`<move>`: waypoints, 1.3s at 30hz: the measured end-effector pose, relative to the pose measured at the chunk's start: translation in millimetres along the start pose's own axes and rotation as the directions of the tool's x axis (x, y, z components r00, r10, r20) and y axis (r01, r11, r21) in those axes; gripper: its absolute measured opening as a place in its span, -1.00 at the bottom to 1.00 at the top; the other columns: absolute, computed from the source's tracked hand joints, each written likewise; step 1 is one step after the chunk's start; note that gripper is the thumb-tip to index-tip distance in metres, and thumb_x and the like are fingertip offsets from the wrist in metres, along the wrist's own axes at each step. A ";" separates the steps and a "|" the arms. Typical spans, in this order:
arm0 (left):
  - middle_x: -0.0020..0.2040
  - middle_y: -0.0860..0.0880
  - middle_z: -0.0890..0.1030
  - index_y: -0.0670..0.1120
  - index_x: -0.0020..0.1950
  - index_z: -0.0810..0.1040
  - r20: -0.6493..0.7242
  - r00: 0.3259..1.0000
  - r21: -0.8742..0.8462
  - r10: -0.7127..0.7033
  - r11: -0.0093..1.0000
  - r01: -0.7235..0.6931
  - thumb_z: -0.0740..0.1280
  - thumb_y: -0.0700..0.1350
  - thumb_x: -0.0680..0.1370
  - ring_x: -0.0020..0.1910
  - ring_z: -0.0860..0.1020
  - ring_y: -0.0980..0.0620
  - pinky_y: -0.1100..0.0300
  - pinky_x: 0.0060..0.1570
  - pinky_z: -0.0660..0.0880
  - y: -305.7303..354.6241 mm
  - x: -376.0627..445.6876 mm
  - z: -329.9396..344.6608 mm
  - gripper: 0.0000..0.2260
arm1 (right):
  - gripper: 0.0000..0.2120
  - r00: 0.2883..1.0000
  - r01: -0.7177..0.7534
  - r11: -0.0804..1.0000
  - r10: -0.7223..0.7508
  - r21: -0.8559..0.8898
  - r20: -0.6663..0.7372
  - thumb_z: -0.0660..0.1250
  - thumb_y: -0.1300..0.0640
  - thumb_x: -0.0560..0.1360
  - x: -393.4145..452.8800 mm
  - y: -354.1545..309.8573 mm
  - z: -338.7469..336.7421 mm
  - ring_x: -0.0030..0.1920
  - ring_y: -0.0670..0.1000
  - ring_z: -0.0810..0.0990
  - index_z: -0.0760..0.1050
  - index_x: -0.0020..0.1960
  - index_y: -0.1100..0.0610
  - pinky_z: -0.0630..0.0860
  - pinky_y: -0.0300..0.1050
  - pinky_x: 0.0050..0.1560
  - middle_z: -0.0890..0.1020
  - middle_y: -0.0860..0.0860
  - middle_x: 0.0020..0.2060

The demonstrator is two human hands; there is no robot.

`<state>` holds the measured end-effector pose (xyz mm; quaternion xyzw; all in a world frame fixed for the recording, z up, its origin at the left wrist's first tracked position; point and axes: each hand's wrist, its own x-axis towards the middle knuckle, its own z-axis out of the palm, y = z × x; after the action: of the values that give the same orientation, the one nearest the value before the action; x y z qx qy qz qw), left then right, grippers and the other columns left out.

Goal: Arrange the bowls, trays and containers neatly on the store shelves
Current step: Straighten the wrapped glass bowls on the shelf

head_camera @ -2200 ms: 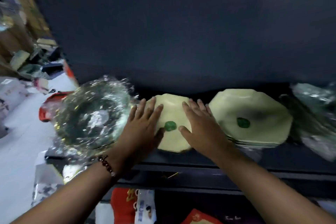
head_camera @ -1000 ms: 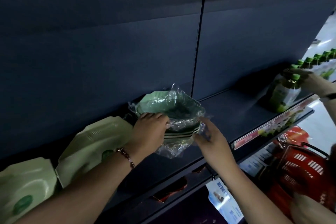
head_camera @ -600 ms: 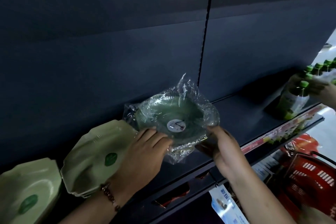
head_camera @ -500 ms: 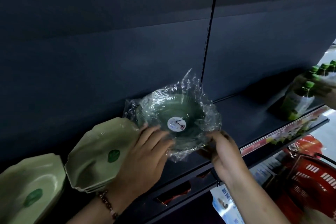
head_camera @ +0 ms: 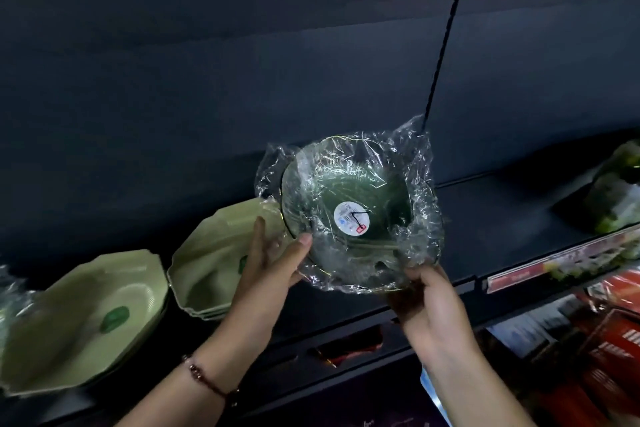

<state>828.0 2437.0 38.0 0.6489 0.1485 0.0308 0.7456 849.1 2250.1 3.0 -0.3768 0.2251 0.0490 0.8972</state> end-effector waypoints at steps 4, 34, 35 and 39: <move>-0.01 0.06 0.69 0.11 0.18 0.53 -0.026 0.991 0.007 0.133 0.991 -0.133 0.38 -0.23 0.52 -0.08 0.67 0.04 0.27 -0.19 0.56 4.9 -17.0 -12.9 -0.69 | -0.72 0.998 -0.003 0.998 0.007 -0.066 0.062 0.16 0.42 0.47 -9.6 19.3 9.2 -0.18 0.08 0.65 0.51 -0.01 0.11 0.57 -0.01 -0.12 0.67 0.10 -0.12; 0.05 0.00 0.65 -0.03 0.34 0.44 -0.439 0.896 -0.109 0.070 0.985 -0.130 0.42 -0.24 0.47 -0.11 0.58 -0.07 0.10 -0.17 0.48 -18.0 -81.1 -462.1 -0.55 | -0.85 0.895 0.195 0.645 0.192 -0.739 0.403 0.33 0.26 0.50 -121.2 317.0 240.3 -0.30 -0.07 0.57 0.58 0.03 0.08 0.57 -0.16 -0.23 0.61 0.01 -0.28; 0.10 0.00 0.64 -0.04 0.38 0.42 -0.440 0.894 -0.082 0.082 0.988 -0.131 0.47 -0.20 0.42 -0.07 0.61 -0.06 0.09 -0.15 0.49 -18.7 -83.4 -478.0 -0.46 | -0.86 0.888 0.204 0.629 0.203 -0.750 0.412 0.33 0.26 0.51 -124.4 327.8 249.0 -0.31 -0.08 0.56 0.57 0.02 0.09 0.57 -0.17 -0.23 0.59 0.01 -0.30; 0.23 -0.01 0.59 -0.07 0.46 0.36 -0.474 0.870 0.022 0.136 0.989 -0.143 0.53 -0.04 0.34 0.08 0.62 0.01 0.13 -0.05 0.49 -24.5 -87.3 -534.9 -0.27 | -0.88 0.860 0.274 0.545 0.230 -0.792 0.456 0.36 0.18 0.51 -133.7 371.3 280.8 -0.28 -0.05 0.58 0.58 0.04 0.05 0.59 -0.04 -0.12 0.61 0.03 -0.25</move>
<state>601.3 2925.1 -31.0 0.6256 0.2789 0.2434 0.6868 737.0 2721.1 -8.3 -0.7334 -0.0768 0.2362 0.6327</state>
